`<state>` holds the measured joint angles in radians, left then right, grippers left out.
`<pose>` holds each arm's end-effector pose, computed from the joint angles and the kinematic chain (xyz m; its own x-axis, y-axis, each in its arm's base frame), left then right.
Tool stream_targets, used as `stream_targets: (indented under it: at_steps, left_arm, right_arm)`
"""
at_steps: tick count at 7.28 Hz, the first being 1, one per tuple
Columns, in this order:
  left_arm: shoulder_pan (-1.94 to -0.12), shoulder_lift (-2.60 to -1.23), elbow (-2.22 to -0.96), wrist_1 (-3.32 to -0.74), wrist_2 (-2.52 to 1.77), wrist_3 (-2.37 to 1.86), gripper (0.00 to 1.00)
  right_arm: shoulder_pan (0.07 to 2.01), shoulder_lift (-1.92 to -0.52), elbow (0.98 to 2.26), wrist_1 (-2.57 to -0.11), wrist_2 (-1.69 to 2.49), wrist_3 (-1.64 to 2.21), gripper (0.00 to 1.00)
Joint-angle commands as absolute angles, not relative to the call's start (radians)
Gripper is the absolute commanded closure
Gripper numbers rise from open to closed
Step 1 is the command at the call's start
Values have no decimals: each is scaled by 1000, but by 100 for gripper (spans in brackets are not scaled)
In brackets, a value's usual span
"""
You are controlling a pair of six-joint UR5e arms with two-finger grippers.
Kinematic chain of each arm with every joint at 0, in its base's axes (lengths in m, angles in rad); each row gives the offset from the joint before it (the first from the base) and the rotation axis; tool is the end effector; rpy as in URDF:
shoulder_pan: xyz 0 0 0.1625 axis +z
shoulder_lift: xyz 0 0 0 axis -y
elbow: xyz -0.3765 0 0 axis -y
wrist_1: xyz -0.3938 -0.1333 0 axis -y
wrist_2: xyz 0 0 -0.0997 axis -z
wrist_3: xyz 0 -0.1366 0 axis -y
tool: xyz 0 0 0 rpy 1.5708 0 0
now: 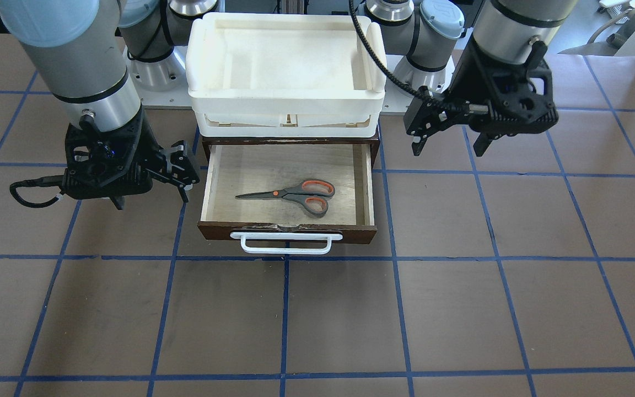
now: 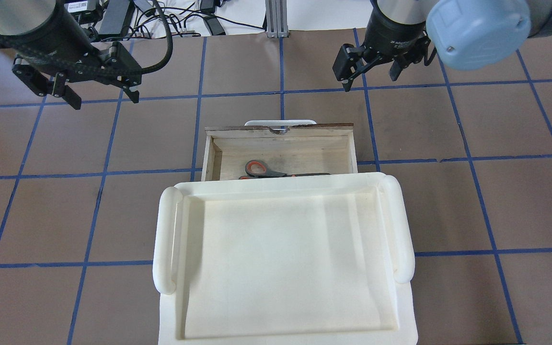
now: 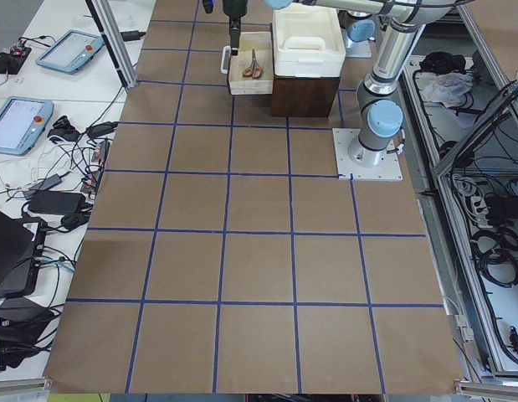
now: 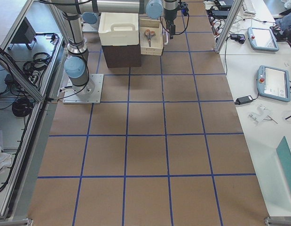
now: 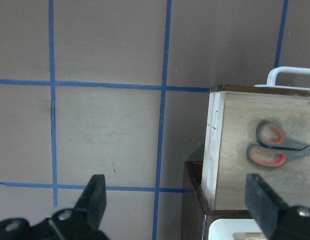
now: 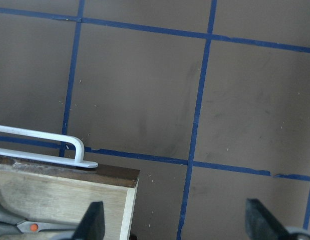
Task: Put scissors in drawer and close it
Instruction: 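Raise the right gripper out of the drawer while the left arm lifts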
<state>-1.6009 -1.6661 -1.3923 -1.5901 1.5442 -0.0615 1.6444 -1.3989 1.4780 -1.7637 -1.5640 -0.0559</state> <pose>-0.1530 -0.5321 0.4401 -0.9991 -0.0296 0.0304 -0.0314 0.9976 -0.0621 0.1759 -0.5601 0.3779 -0.9916 -0.1295 -0.0004 -0.1287 0.9851 -0.1138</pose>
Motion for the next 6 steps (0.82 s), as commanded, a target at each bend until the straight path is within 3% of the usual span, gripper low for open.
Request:
stream_targets:
  at_steps: [1, 3, 6]
  left_arm:
    - [-1711, -1787, -1355, -1513, 1551, -80, 0]
    - [-1733, -1862, -1350, -1444, 1516, -97, 0]
    - [-1752, -2029, -1206, -1413, 1505, -144, 0]
  right_arm:
    - [1628, -1405, 1482, -1773, -1574, -40, 0]
    - [1621, -1416, 1485, -1767, -1575, -20, 0]
    - [1615, -1450, 1506, -1760, -1574, 50, 0]
